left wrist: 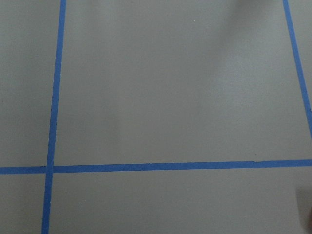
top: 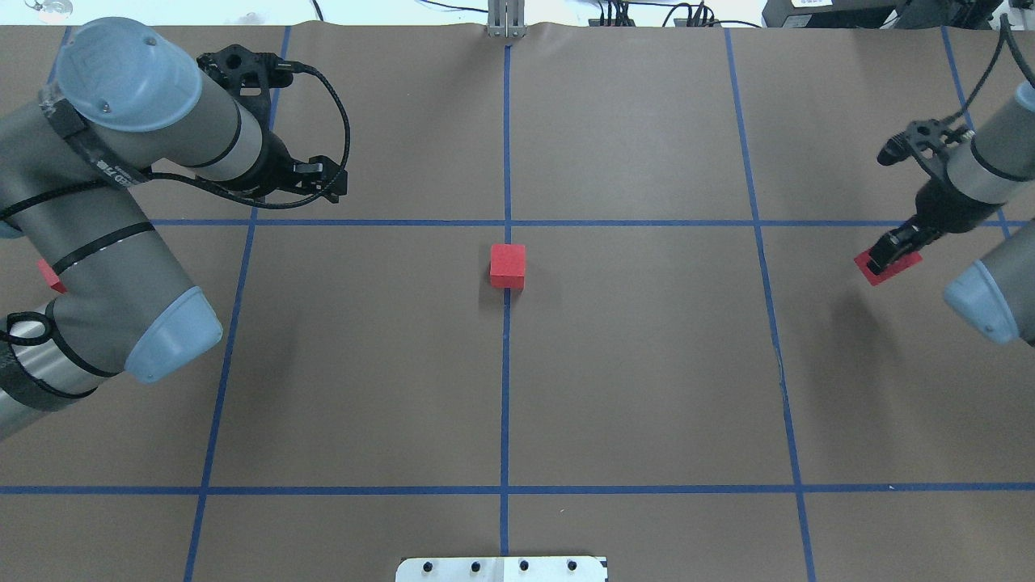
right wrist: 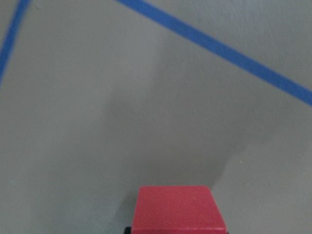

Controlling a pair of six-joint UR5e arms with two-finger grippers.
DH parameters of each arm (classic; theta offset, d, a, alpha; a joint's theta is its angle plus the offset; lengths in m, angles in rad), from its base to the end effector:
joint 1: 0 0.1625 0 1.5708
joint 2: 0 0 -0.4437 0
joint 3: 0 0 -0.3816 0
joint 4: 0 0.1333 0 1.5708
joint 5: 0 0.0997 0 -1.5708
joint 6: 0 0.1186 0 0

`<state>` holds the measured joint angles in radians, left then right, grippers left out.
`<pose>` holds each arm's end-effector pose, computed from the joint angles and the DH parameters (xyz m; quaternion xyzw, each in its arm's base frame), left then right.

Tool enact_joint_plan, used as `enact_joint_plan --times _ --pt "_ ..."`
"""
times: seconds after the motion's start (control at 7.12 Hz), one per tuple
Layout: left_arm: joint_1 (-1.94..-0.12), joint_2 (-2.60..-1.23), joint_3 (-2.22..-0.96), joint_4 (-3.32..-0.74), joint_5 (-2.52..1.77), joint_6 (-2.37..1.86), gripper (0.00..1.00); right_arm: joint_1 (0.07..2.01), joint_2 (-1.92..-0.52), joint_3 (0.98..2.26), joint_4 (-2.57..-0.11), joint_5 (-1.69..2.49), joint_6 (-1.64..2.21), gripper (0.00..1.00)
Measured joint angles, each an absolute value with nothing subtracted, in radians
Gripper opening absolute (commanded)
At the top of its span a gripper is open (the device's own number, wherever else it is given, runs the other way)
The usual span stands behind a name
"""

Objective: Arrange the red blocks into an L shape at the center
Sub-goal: 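Carry the held red cube to just nearer the robot than the center cube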

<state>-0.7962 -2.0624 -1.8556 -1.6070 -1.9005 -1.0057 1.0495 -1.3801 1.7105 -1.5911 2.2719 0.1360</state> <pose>0.3740 -0.5179 0.2910 0.1282 0.3978 -0.0400 0.9076 -0.2334 -0.5205 0.5302 0.0278 -0.3679 -0.2297 0.9006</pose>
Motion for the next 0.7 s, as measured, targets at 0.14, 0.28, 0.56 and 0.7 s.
enact_joint_plan --times 0.14,0.28,0.56,0.7 --pt "-0.814 -2.032 -1.877 -1.607 -1.902 -0.971 0.99 1.047 -1.272 1.723 -1.722 2.272 0.148 0.0" --pt "-0.847 -1.991 -1.897 -1.607 -1.917 -0.913 0.99 1.036 -1.173 1.728 -1.816 2.276 0.196 0.0" --pt "-0.968 -1.915 -1.904 -1.607 -2.018 -0.74 0.99 0.975 -1.047 1.733 -1.867 2.303 0.368 0.0" --pt "-1.05 -1.869 -1.895 -1.606 -2.075 -0.617 0.99 0.932 -0.997 1.735 -1.869 2.309 0.471 0.0"
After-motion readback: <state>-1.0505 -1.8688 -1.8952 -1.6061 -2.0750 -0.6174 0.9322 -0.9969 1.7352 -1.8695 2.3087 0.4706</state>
